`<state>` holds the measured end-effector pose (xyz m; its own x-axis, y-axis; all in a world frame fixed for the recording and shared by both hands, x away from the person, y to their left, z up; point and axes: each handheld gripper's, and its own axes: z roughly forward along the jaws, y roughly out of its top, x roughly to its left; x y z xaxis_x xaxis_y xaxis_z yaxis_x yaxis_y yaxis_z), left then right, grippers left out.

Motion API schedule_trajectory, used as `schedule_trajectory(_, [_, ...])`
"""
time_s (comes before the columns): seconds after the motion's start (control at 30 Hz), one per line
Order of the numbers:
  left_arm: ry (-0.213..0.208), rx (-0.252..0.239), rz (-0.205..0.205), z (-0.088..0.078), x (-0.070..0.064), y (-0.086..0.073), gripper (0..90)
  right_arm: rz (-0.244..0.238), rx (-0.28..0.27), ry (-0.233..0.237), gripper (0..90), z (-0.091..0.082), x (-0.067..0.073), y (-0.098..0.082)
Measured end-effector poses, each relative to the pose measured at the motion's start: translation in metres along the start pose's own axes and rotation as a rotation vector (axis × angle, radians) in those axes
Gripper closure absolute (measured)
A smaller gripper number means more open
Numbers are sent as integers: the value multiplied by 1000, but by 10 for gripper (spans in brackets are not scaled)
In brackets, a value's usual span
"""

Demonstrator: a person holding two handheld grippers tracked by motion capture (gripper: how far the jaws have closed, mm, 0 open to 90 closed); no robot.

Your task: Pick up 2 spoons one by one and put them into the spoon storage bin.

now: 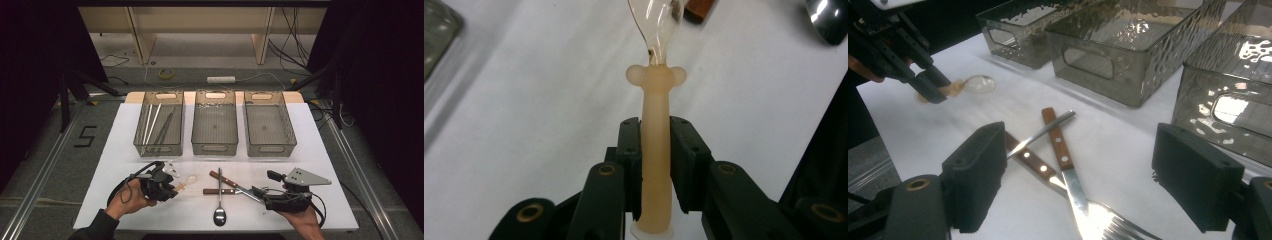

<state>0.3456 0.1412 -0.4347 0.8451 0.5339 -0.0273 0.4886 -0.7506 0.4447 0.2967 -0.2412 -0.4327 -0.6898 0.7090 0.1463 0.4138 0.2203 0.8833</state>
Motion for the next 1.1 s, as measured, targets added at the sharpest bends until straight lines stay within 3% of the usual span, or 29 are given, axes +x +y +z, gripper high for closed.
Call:
schedule_trajectory(0.47, [39, -134, -84, -7, 6, 10, 760, 2, -3, 0, 230, -1, -1, 0])
schedule_trajectory(1.1, [64, -249, -133, -11, 29, 49, 760, 10, -6, -1, 230, -1, -2, -1])
